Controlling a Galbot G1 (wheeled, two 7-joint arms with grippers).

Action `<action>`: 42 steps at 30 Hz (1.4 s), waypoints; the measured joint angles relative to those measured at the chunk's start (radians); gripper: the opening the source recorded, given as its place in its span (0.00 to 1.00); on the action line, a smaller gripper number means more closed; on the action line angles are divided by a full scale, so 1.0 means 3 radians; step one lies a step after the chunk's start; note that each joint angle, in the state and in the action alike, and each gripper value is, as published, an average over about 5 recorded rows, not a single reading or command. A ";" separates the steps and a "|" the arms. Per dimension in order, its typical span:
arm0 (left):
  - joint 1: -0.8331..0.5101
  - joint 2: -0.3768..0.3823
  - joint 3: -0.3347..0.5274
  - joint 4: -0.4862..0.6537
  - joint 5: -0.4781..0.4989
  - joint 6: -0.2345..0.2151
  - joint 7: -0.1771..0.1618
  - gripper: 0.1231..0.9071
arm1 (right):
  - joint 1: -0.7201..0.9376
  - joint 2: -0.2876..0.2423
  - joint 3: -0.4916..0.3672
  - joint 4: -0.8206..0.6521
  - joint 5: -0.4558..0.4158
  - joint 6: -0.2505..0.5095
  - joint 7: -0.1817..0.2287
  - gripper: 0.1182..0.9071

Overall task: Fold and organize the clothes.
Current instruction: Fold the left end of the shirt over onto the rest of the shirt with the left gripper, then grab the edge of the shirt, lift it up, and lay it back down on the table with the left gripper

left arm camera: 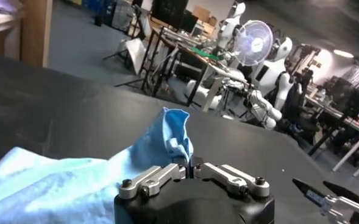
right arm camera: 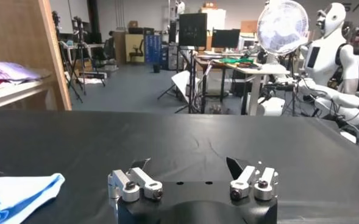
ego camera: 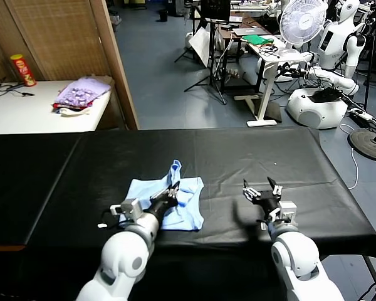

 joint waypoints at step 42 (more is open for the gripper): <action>0.0437 0.0326 -0.1195 0.0498 -0.0903 -0.0266 0.0374 0.48 | 0.0053 0.0014 -0.0120 -0.0080 0.0003 0.0031 -0.0062 0.86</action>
